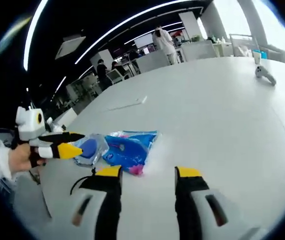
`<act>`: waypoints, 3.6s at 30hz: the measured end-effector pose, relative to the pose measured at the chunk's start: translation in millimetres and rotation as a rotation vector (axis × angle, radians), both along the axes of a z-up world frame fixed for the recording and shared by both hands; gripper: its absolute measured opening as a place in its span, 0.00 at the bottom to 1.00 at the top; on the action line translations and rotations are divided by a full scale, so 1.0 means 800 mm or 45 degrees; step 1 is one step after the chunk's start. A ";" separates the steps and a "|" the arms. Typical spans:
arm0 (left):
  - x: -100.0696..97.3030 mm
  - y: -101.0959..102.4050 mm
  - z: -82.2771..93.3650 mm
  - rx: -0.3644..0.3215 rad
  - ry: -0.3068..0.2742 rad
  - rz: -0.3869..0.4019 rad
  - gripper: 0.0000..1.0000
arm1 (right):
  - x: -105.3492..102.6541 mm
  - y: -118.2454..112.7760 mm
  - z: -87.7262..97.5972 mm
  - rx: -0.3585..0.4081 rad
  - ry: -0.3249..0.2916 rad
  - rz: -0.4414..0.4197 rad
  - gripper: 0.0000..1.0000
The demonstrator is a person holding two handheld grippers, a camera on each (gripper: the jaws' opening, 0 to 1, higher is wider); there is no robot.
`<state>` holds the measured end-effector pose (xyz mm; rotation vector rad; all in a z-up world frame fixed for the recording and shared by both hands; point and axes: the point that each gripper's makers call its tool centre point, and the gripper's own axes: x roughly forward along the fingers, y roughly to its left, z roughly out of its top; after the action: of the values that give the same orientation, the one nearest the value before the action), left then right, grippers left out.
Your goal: Arrange the tabletop items into an orderly group along one side of the table until the central work area is clear of visible clutter.
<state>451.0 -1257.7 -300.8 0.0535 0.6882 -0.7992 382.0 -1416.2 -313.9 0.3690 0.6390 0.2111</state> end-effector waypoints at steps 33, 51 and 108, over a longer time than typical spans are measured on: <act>0.022 -0.025 -0.044 0.022 0.142 0.079 0.00 | 0.033 0.025 -0.039 -0.004 0.047 0.112 0.00; 0.008 -0.025 -0.023 -0.008 0.084 0.066 0.00 | 0.024 0.030 -0.022 -0.027 -0.014 0.128 0.00; -0.028 0.014 0.023 -0.075 -0.152 0.023 0.97 | -0.012 0.050 -0.006 -0.112 -0.116 0.113 0.79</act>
<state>428.2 -1246.1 -282.5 0.0413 0.5509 -0.7924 372.8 -1376.2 -318.9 0.2450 0.5730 0.2818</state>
